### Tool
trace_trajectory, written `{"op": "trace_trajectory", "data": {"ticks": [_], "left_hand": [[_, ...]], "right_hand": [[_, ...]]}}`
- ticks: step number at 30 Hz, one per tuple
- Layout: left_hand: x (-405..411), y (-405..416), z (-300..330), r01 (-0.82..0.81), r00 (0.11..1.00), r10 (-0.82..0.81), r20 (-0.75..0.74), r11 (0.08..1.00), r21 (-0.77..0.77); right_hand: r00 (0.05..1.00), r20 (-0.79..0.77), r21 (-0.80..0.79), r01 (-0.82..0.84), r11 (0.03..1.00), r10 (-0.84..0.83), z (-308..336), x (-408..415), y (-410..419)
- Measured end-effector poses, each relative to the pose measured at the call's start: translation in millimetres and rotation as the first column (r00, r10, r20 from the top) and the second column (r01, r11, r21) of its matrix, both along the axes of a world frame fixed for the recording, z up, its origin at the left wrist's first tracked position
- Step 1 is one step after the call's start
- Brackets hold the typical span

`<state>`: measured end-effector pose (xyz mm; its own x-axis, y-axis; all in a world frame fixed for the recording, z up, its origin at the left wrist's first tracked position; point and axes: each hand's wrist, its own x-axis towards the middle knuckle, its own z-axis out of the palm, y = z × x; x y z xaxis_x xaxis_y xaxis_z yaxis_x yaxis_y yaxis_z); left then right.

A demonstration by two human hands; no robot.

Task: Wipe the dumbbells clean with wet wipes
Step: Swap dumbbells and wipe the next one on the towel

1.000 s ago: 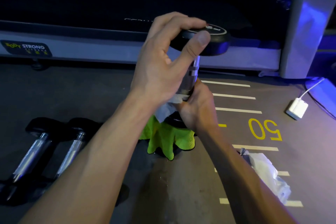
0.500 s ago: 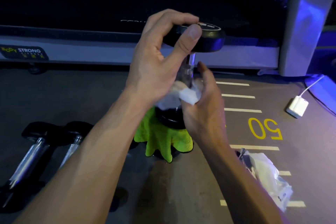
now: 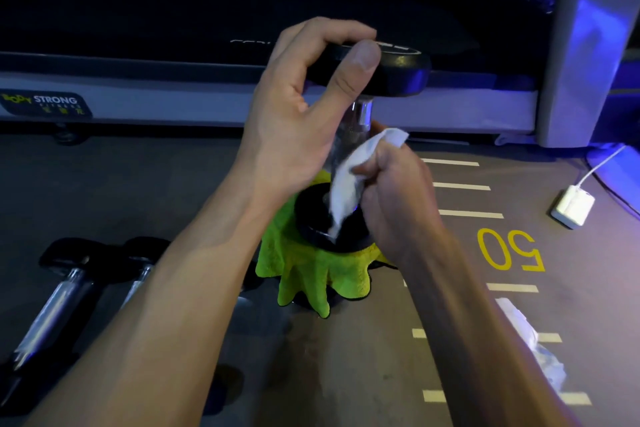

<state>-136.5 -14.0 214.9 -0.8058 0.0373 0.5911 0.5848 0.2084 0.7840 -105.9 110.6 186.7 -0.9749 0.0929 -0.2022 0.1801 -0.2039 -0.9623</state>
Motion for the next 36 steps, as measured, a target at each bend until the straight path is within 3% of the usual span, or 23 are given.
{"op": "trace_trajectory", "data": {"ticks": [4, 7, 12, 16, 24, 26, 28, 31, 34, 36], "left_hand": [[-2.3, -1.0, 0.4, 0.024, 1.0, -0.025, 0.018, 0.999, 0.03], [-1.6, 0.8, 0.7, 0.042, 0.999, -0.042, 0.007, 0.999, 0.025], [-3.3, 1.7, 2.1, 0.061, 0.998, -0.062, 0.017, 0.998, 0.033], [-6.5, -1.2, 2.1, 0.055, 0.997, -0.057, 0.044, 0.998, 0.041], [-4.2, 0.9, 3.2, 0.046, 0.998, -0.047, 0.039, 0.999, 0.028], [-4.3, 0.5, 3.5, 0.053, 0.998, -0.054, 0.044, 0.998, 0.026], [-4.8, -0.3, 3.0, 0.07, 0.996, -0.072, 0.049, 0.997, 0.032], [-5.7, -1.6, 2.8, 0.062, 0.997, -0.063, 0.05, 0.998, 0.025], [-6.2, -4.4, 1.8, 0.054, 0.997, -0.056, 0.05, 0.997, 0.047], [-5.4, -2.8, 1.0, 0.082, 0.996, -0.084, 0.03, 0.995, 0.049]], "right_hand": [[0.99, 0.124, 0.087, -0.073, 0.994, 0.062, 0.9, 3.5, -8.8], [0.995, 0.083, 0.133, -0.062, 0.989, 0.052, 3.0, 12.7, -15.0], [0.998, 0.02, 0.021, 0.053, 0.998, -0.054, 2.9, 33.7, -24.5], [0.991, 0.038, 0.104, 0.122, 0.987, -0.126, 9.9, 10.3, -7.9], [0.988, 0.075, 0.09, 0.129, 0.988, -0.136, -16.6, -22.4, -18.3], [0.993, 0.102, -0.016, 0.061, 0.998, -0.059, -15.6, -34.6, -20.1], [0.989, 0.071, -0.136, -0.118, 0.984, 0.128, -10.1, -42.8, -12.8], [0.95, 0.007, -0.143, -0.307, 0.941, 0.312, -6.8, -46.1, -9.9], [0.984, 0.027, -0.165, -0.168, 0.972, 0.175, -12.7, -41.6, -17.2], [0.997, -0.077, -0.094, 0.017, 0.995, -0.024, -20.4, -30.0, -20.5]]}}
